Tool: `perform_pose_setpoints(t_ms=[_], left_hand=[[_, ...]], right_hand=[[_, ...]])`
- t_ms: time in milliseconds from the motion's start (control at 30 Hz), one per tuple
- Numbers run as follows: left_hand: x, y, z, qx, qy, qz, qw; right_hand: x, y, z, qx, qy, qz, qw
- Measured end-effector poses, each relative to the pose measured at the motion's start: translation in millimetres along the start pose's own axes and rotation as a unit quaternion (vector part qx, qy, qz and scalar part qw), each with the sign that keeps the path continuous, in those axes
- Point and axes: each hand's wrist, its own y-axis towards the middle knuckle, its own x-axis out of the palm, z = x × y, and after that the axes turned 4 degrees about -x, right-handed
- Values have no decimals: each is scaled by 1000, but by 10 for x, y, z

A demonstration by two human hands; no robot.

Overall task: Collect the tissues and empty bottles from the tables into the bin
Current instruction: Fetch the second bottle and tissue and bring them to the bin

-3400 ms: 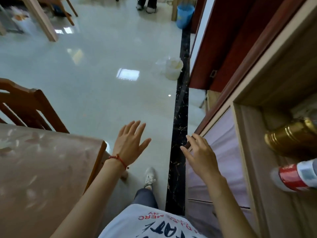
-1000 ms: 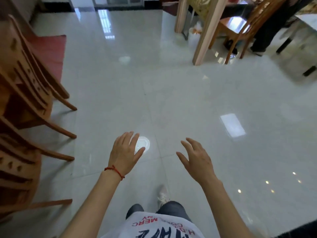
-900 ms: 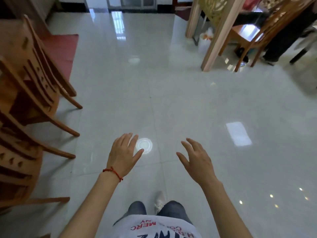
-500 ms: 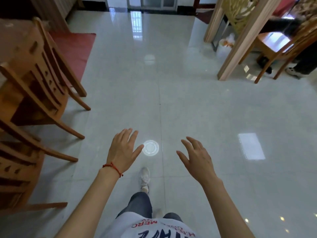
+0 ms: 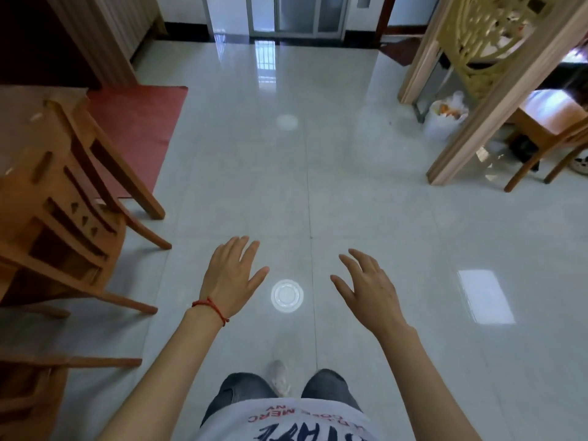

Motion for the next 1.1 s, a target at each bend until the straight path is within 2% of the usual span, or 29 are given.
perform_pose_setpoints(t_ms=[400,633,1100], left_hand=[[-70,2160,-230,-38,0,-9,999],[-338,3404,-278,-64,-12,5,998],[-547,5733,-1012,-90,-40,25,995]], right_hand=[[51,2307,534,-4,22,-45,999],[-185,3728,875,-13,12,-54,998],[111,6257,903,-35,20,-58,998]])
